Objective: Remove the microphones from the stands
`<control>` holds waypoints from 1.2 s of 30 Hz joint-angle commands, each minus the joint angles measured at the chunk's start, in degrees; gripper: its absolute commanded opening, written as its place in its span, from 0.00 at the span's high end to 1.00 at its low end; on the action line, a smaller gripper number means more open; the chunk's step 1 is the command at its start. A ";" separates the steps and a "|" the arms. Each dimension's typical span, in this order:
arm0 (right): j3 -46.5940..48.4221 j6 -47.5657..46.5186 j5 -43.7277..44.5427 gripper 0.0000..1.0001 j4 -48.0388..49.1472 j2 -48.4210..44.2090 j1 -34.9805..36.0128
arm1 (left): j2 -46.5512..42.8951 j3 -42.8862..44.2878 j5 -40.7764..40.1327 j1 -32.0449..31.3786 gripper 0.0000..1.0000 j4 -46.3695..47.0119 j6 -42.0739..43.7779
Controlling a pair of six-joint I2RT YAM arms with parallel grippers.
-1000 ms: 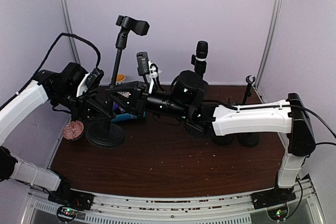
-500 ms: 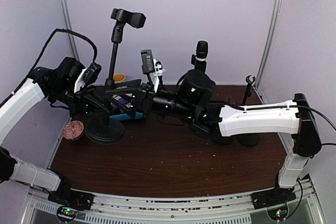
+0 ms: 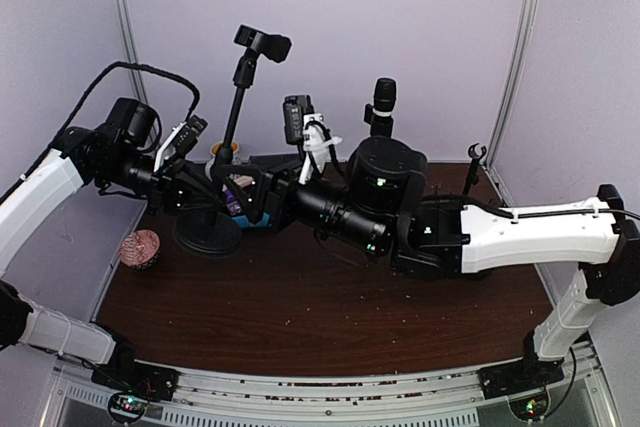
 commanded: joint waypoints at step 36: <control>12.90 6.65 -8.95 1.00 4.42 9.50 -3.33 | -1.92 0.53 3.91 0.34 1.00 4.17 -2.42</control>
